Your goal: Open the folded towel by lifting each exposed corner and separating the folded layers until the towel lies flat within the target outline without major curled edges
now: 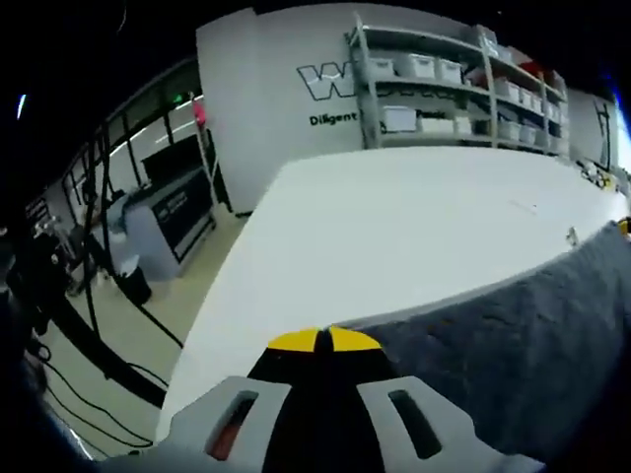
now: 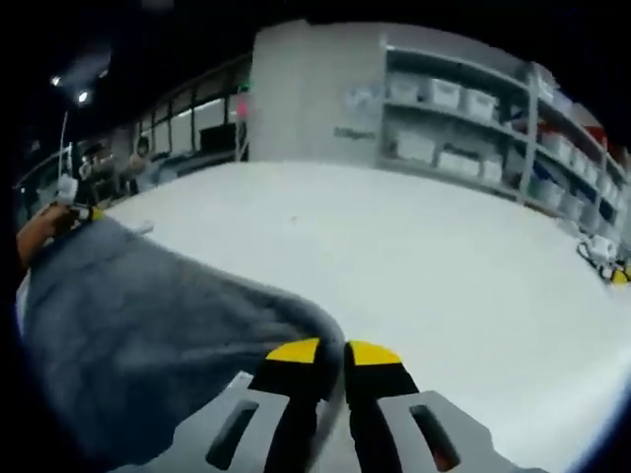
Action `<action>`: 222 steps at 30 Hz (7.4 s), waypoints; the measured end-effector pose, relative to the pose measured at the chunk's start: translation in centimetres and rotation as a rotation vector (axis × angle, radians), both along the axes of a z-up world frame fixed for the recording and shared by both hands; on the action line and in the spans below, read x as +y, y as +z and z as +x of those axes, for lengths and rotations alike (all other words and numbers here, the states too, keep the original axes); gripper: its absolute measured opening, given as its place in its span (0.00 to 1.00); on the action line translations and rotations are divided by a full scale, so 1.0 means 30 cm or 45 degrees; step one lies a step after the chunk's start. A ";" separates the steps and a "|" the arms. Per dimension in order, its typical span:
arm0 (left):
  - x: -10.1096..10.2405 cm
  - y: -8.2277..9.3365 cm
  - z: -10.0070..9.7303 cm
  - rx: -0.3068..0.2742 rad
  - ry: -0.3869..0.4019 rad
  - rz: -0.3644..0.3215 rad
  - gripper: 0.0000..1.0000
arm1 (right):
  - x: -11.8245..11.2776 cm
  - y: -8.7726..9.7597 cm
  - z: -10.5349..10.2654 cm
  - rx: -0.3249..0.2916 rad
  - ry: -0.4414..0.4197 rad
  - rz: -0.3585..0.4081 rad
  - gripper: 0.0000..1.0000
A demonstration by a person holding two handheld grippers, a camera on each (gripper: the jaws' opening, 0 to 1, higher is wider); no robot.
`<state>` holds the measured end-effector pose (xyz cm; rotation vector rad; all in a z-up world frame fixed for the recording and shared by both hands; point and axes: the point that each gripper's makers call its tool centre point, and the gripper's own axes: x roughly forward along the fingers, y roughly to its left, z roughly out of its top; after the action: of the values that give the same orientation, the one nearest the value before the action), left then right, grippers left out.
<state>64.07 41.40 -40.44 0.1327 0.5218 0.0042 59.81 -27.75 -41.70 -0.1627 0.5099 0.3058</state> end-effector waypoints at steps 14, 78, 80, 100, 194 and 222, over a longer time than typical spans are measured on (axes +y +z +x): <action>-0.095 -0.001 -0.052 0.058 -0.101 -0.021 0.22 | -0.042 -0.002 0.034 0.021 -0.001 0.006 0.03; -0.236 -0.018 0.126 -0.083 -0.214 -0.081 0.01 | -0.214 0.011 0.365 -0.008 -0.145 -0.072 0.01; -0.219 -0.017 0.156 -0.084 -0.214 -0.085 0.02 | -0.216 0.011 0.365 -0.014 -0.144 -0.073 0.01; -0.092 0.047 0.187 -0.114 -0.075 -0.077 0.47 | -0.314 0.070 0.380 -0.087 -0.215 -0.111 0.54; -0.547 0.471 -0.989 -0.478 -0.523 -0.143 1.00 | 0.040 0.402 -0.898 -0.479 -0.007 0.089 1.00; -0.588 0.483 -1.038 -0.498 -0.570 -0.162 1.00 | 0.022 0.409 -0.920 -0.487 -0.034 0.122 1.00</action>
<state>32.93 23.76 -25.96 0.1186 0.0927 -0.4320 32.21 -27.10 -29.42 -0.1170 0.1182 0.2647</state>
